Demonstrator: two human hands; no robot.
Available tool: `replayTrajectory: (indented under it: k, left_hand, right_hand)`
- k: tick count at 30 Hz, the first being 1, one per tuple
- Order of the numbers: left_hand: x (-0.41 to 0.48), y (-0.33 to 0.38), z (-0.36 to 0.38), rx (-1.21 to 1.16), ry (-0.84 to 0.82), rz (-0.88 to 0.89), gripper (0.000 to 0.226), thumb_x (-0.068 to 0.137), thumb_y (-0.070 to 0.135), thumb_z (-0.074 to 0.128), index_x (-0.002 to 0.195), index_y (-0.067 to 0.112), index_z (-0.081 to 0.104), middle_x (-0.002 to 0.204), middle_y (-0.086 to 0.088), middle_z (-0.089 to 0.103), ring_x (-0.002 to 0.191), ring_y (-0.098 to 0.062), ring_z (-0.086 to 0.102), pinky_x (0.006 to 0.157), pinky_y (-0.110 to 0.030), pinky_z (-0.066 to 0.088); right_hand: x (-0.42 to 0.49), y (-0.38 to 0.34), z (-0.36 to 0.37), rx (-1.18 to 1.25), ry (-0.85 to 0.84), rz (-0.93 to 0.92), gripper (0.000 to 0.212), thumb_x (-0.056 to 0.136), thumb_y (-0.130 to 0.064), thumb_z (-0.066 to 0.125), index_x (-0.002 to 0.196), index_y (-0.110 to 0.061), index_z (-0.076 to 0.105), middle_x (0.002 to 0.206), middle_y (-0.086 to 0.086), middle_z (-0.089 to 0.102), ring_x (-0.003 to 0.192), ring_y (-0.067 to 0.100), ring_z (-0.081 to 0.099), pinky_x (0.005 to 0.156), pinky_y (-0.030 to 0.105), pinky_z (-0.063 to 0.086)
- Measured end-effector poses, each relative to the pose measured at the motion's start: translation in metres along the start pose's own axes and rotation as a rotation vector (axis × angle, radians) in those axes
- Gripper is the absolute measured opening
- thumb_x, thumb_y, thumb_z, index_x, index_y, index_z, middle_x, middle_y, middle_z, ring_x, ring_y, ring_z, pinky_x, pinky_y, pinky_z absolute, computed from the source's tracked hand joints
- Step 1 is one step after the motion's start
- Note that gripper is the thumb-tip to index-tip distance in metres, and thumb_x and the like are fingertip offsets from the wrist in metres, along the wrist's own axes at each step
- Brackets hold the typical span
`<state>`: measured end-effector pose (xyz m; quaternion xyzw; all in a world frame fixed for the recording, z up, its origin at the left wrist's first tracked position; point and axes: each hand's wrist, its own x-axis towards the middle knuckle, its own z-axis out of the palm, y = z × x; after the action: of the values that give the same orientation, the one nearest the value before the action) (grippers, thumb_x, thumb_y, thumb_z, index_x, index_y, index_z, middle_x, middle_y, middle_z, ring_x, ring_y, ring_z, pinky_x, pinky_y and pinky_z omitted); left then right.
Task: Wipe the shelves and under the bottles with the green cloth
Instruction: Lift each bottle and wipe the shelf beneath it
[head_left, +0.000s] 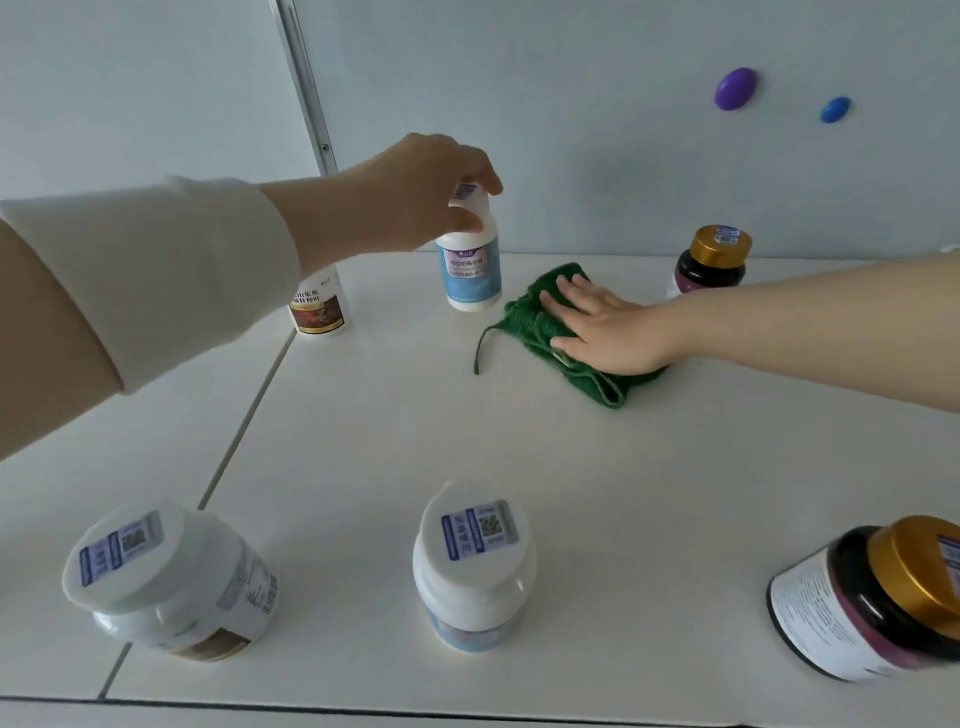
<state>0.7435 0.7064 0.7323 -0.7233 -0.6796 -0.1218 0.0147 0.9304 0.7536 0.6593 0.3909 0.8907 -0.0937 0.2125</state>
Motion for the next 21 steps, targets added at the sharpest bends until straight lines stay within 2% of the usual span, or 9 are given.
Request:
replayTrajectory:
  k: [3, 5, 8, 11, 15, 18, 21]
  left_hand:
    - [-0.002, -0.002, 0.0, 0.029, -0.03, 0.01, 0.038, 0.091, 0.021, 0.052, 0.128, 0.026, 0.05, 0.128, -0.01, 0.051, 0.12, -0.027, 0.044, 0.092, -0.034, 0.035]
    - [-0.004, -0.001, 0.004, 0.029, -0.059, 0.03, 0.038, 0.091, 0.021, 0.053, 0.128, 0.028, 0.05, 0.128, -0.008, 0.051, 0.121, -0.026, 0.043, 0.094, -0.034, 0.035]
    - [-0.009, 0.002, 0.008, -0.011, -0.075, 0.065, 0.038, 0.09, 0.02, 0.053, 0.127, 0.029, 0.05, 0.128, -0.005, 0.05, 0.12, -0.024, 0.044, 0.094, -0.033, 0.035]
    - [-0.011, 0.006, 0.012, -0.025, -0.08, 0.101, 0.038, 0.09, 0.02, 0.053, 0.127, 0.029, 0.05, 0.128, -0.003, 0.05, 0.118, -0.022, 0.045, 0.094, -0.033, 0.036]
    - [-0.011, 0.008, 0.017, -0.027, -0.096, 0.125, 0.038, 0.09, 0.02, 0.053, 0.126, 0.031, 0.05, 0.126, -0.001, 0.05, 0.117, -0.022, 0.047, 0.097, -0.038, 0.039]
    - [-0.01, 0.008, 0.017, -0.016, -0.095, 0.123, 0.038, 0.09, 0.019, 0.052, 0.126, 0.032, 0.049, 0.127, -0.001, 0.049, 0.117, -0.022, 0.047, 0.095, -0.036, 0.039]
    - [-0.011, 0.01, 0.017, -0.013, -0.091, 0.135, 0.037, 0.09, 0.019, 0.052, 0.125, 0.031, 0.049, 0.127, -0.002, 0.049, 0.116, -0.023, 0.047, 0.095, -0.037, 0.04]
  right_hand:
    - [-0.001, -0.006, 0.001, -0.009, -0.002, 0.005, 0.062, 0.096, -0.044, 0.014, 0.143, -0.02, -0.019, 0.151, 0.007, -0.031, 0.139, 0.021, -0.027, 0.117, 0.04, -0.009]
    - [-0.023, -0.01, 0.012, -0.078, -0.067, -0.1, 0.064, 0.097, -0.041, 0.016, 0.14, -0.018, -0.025, 0.148, 0.009, -0.036, 0.137, 0.022, -0.031, 0.115, 0.036, -0.013]
    - [-0.076, -0.009, 0.031, -0.16, -0.251, -0.275, 0.067, 0.097, -0.038, 0.021, 0.125, -0.024, -0.039, 0.136, -0.003, -0.05, 0.128, 0.014, -0.044, 0.111, 0.028, -0.02]
    - [-0.095, -0.002, 0.03, -0.172, -0.322, -0.326, 0.065, 0.097, -0.038, 0.021, 0.118, -0.03, -0.041, 0.131, -0.008, -0.054, 0.123, 0.007, -0.047, 0.105, 0.02, -0.023]
    - [-0.055, 0.001, 0.019, -0.16, -0.163, -0.169, 0.064, 0.099, -0.031, 0.017, 0.132, -0.011, -0.034, 0.14, 0.008, -0.044, 0.132, 0.02, -0.037, 0.106, 0.024, -0.022]
    - [-0.018, 0.005, 0.003, -0.029, -0.052, -0.013, 0.062, 0.098, -0.036, 0.018, 0.142, -0.014, -0.022, 0.15, 0.009, -0.032, 0.14, 0.02, -0.024, 0.114, 0.032, -0.009]
    - [0.002, 0.004, -0.008, 0.054, 0.011, 0.068, 0.06, 0.099, -0.037, 0.018, 0.144, -0.015, -0.015, 0.152, 0.01, -0.026, 0.142, 0.022, -0.02, 0.117, 0.036, -0.005]
